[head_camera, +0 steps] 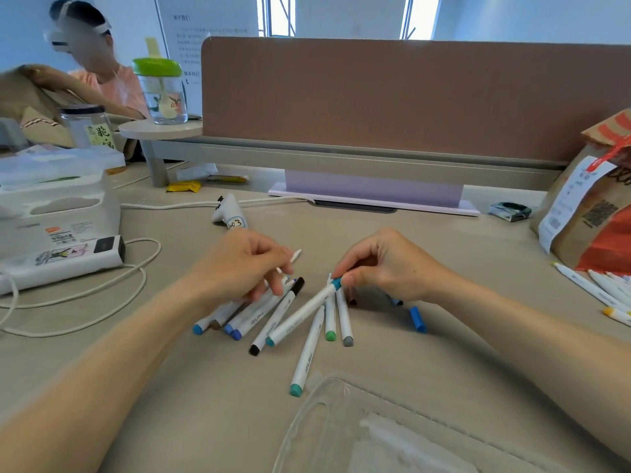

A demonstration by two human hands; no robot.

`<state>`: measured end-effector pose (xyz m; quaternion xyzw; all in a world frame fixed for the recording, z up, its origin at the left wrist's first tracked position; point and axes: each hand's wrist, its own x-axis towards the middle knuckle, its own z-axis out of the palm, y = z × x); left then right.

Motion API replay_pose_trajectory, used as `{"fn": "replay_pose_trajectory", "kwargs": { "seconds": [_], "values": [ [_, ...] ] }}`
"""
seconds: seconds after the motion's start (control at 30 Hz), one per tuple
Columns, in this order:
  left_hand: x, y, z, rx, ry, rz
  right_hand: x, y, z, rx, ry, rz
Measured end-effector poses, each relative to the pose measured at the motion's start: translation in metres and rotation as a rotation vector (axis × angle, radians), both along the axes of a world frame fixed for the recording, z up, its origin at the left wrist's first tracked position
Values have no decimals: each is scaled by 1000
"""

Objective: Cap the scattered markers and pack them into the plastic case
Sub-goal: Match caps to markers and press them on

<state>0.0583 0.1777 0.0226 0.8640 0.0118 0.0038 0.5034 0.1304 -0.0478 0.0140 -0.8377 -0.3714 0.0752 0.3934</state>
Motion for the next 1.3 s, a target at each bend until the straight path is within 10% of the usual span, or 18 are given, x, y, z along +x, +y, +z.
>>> {"fn": "replay_pose_trajectory", "kwargs": {
  "seconds": [0.4, 1.3],
  "values": [
    [2, 15, -9, 499, 156, -104, 18, 37, -17, -262, -87, 41],
    [-7, -17, -10, 1102, 166, -230, 13, -3, -17, -157, -196, -154]
  ]
}}
